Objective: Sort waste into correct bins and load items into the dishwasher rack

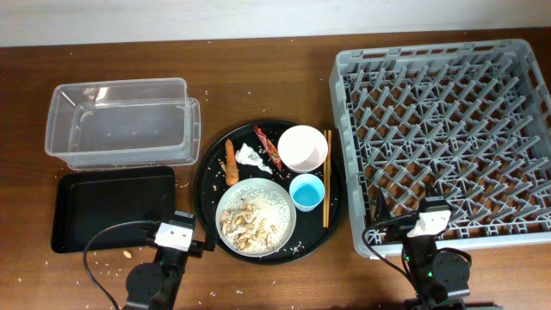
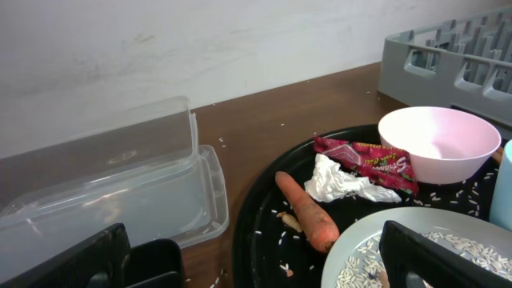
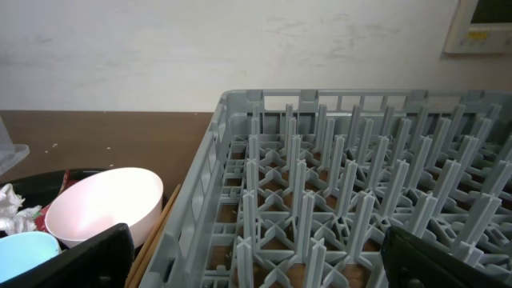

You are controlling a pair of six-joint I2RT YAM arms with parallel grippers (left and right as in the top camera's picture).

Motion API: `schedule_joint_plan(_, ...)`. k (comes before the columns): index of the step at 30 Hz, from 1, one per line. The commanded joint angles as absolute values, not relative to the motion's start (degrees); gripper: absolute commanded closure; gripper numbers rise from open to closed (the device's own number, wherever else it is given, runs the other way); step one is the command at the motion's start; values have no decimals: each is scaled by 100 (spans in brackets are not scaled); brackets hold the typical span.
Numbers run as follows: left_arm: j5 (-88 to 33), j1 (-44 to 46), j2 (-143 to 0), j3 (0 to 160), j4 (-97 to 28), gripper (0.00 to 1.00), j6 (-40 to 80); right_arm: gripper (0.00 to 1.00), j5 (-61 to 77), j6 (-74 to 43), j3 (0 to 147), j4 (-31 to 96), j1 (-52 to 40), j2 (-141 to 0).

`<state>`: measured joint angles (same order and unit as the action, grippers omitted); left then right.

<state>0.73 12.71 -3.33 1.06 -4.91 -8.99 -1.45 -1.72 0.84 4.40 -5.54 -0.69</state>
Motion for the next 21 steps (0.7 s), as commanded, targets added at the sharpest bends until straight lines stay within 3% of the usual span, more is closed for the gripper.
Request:
schedule_joint_plan(1,-770,8,-38,1039,-4676,1,-847,2,2421,-84,5076,2738,-517,-3706)
schedule_joint_plan(5,-773,8,-38,1039,-4676,1,-847,2,1964,172,4630,2773,-561,-3326)
schedule_joint_plan(14,-773,8,-38,1039,-4676,1,-847,2,1326,108,1378,2458,-558,-185)
schedule_joint_plan(21,-770,8,-38,1039,-4676,1,-847,2,1374,-108,502,1566,-561,-19)
